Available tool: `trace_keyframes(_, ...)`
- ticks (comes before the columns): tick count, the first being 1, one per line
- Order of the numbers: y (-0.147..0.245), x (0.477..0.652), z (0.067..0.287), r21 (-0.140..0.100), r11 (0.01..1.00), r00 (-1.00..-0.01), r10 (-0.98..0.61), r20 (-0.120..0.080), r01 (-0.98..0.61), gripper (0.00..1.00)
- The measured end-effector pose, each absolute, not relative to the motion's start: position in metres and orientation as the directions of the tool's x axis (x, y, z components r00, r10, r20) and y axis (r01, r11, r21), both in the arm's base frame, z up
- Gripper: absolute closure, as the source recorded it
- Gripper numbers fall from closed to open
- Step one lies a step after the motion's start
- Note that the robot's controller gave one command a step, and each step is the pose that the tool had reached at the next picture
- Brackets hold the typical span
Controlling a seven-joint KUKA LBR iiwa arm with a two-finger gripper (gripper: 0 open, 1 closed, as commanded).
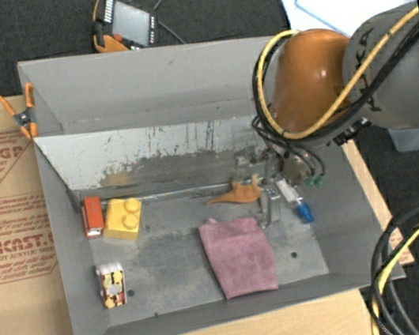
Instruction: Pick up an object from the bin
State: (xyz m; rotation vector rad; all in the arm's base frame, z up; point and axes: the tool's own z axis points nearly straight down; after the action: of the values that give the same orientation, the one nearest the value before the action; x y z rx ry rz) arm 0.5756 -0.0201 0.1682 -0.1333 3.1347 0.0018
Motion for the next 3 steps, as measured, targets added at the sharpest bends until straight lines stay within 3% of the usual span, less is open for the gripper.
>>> trace_keyframes(1,0.045,0.545,0.134,0.007,1.0,-1.0,-0.03,-0.004,-0.03,0.0)
trace_keyframes(2,-0.021,0.569,0.169,-0.003,0.999,-0.999,-0.041,-0.016,-0.041,0.0)
trace_keyframes(3,0.001,0.518,0.067,0.007,0.974,-0.974,-0.226,-0.001,-0.226,0.0)
